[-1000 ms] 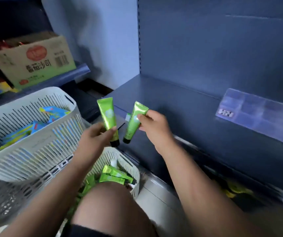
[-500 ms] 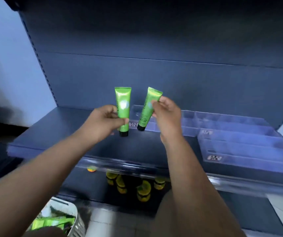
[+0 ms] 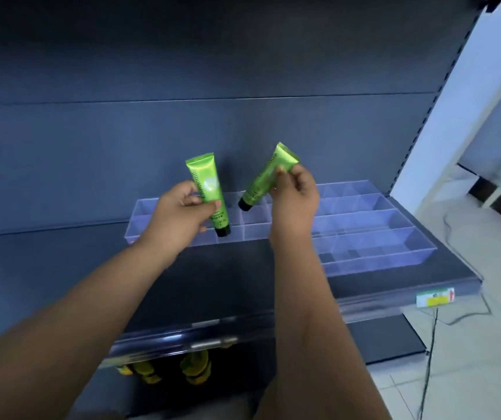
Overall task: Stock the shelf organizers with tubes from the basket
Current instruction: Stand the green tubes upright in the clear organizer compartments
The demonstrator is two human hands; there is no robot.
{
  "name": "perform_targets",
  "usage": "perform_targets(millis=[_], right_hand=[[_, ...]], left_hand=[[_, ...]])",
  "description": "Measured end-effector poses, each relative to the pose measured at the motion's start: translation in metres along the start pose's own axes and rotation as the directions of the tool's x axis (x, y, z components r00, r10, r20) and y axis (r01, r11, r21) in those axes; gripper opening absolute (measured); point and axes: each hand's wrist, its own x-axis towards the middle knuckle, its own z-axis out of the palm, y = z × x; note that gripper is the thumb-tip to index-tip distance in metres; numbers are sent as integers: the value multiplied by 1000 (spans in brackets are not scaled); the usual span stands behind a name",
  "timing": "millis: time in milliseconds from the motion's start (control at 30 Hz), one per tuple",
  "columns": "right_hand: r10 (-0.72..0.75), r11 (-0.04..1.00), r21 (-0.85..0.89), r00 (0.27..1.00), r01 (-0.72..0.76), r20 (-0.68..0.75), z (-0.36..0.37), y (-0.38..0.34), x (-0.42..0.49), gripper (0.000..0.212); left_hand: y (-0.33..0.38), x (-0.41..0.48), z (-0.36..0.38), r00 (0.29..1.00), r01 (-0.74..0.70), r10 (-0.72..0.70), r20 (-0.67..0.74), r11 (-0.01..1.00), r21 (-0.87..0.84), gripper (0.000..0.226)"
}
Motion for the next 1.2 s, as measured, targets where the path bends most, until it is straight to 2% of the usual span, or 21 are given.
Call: perform_targets(millis=[100, 200, 333, 500, 667, 833, 933, 1033, 1200], right_hand=[[-119, 992, -53, 993, 118, -2, -22, -21, 23, 13], [-187, 976, -116, 982, 186, 4, -44, -45, 41, 14], [-229, 933, -234, 953, 273, 199, -56, -60, 78, 14], [-209, 894, -309, 911, 325, 355, -61, -46, 125, 12], [-152, 888, -355, 916, 292, 371, -69, -13, 173, 4], [-90, 876, -408, 918, 257, 386, -74, 21, 207, 24], [-71, 846, -464, 918, 262, 390, -74, 29, 218, 20], [-14, 825, -509, 910, 244, 413, -75, 35, 226, 26], [7, 780, -557, 886, 285, 463, -76, 48, 231, 13]], left_hand=[[6, 17, 21, 996, -81, 81, 44, 997, 7, 12], [16, 30, 50, 994, -104, 104, 46, 995, 3, 11], [29, 54, 82, 979, -148, 135, 155, 987, 71, 17], [24, 105, 109, 976, -203, 192, 105, 974, 104, 21], [2, 148, 130, 966, -257, 244, 86, 947, 193, 19], [-13, 172, 145, 965, -261, 257, 50, 938, 229, 22], [-22, 179, 152, 970, -240, 238, 41, 930, 280, 20], [-32, 183, 154, 974, -217, 224, 10, 929, 299, 23], [-39, 181, 158, 976, -201, 217, -13, 923, 328, 27]])
